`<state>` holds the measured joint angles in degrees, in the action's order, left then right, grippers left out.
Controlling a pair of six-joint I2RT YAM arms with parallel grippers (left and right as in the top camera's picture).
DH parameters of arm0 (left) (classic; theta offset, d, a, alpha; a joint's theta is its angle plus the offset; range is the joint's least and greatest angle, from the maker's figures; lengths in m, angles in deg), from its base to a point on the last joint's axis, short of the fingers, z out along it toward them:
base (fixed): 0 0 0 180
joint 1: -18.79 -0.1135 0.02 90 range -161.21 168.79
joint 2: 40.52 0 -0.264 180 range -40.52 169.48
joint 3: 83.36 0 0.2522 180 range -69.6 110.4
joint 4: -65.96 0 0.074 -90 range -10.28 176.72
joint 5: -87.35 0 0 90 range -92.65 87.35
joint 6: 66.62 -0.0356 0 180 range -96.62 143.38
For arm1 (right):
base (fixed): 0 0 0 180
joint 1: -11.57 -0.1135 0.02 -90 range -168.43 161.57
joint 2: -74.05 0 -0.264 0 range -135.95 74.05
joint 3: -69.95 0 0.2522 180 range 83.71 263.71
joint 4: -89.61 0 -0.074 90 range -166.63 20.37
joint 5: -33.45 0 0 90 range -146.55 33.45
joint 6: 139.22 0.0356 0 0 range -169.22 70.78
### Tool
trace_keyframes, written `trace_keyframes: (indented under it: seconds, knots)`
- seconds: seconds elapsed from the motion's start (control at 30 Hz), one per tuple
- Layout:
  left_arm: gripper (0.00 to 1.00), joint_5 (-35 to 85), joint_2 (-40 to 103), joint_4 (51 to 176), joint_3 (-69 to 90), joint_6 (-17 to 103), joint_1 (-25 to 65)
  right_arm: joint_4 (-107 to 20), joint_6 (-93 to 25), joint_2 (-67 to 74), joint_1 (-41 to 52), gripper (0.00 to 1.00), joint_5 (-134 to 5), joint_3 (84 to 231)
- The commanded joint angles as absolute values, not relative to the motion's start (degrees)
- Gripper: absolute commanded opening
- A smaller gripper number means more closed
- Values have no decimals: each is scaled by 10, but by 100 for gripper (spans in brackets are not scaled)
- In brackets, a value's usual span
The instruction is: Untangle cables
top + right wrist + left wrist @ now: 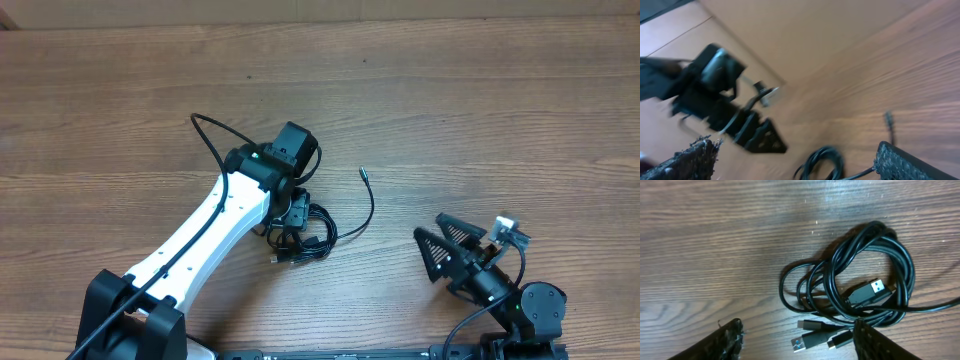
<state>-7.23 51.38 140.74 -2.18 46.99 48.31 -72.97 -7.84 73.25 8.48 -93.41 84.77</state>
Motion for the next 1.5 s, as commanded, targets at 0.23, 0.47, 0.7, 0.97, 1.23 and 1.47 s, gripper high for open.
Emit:
trace_keyframes:
  seconds: [0.23,0.47,0.7,0.97,1.23,1.47]
  knots:
    - [55,-38,513,1315,-102,588,484,-727,-72,739,83,100,-1030,842]
    - [54,-26,513,1270,-144,641,484,-727,-72,739,83,100,-1031,842]
    - [45,-26,513,1241,-163,700,484,-727,-72,739,83,100,-1032,842]
    - [45,-20,513,1227,-164,764,484,-727,-72,739,83,100,-1032,842]
    - [34,15,520,1214,-166,768,484,-727,-72,739,83,100,-1032,842]
    - [26,15,552,1214,-168,768,484,-727,-72,739,83,100,-1032,842]
